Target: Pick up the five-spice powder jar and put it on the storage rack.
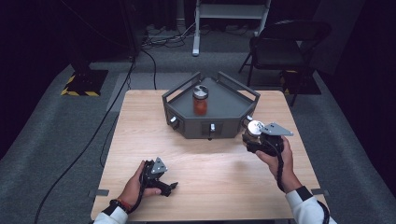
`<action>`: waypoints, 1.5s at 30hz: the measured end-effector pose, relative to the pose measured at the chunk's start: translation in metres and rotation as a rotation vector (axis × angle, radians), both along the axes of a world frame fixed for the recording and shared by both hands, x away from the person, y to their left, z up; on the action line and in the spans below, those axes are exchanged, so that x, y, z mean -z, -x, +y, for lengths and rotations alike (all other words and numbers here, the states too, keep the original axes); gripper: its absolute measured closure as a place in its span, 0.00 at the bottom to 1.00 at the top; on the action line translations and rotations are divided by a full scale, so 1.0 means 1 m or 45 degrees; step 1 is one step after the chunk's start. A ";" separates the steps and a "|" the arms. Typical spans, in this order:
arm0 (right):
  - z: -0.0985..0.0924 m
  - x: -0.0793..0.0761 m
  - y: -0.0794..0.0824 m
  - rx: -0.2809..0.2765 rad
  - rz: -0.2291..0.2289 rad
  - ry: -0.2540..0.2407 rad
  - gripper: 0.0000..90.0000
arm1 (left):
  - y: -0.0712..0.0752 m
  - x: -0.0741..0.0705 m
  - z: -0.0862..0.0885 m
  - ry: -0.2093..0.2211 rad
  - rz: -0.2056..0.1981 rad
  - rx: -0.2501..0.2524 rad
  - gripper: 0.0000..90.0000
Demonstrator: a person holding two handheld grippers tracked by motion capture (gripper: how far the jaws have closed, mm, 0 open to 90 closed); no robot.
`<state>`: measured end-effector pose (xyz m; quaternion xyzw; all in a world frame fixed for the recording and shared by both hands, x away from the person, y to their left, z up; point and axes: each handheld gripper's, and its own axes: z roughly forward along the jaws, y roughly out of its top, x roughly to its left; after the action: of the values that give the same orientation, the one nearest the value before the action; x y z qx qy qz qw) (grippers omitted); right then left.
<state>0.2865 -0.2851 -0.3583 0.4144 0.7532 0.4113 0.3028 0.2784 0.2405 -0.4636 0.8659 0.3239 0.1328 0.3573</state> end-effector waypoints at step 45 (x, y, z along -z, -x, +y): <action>0.052 -0.063 -0.064 0.059 -0.067 -0.044 0.35 | 0.000 0.000 0.000 -0.001 0.000 0.002 0.00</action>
<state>0.3505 -0.2331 -0.2950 0.4259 0.7280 0.4280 0.3247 0.2787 0.2403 -0.4635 0.8664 0.3231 0.1326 0.3570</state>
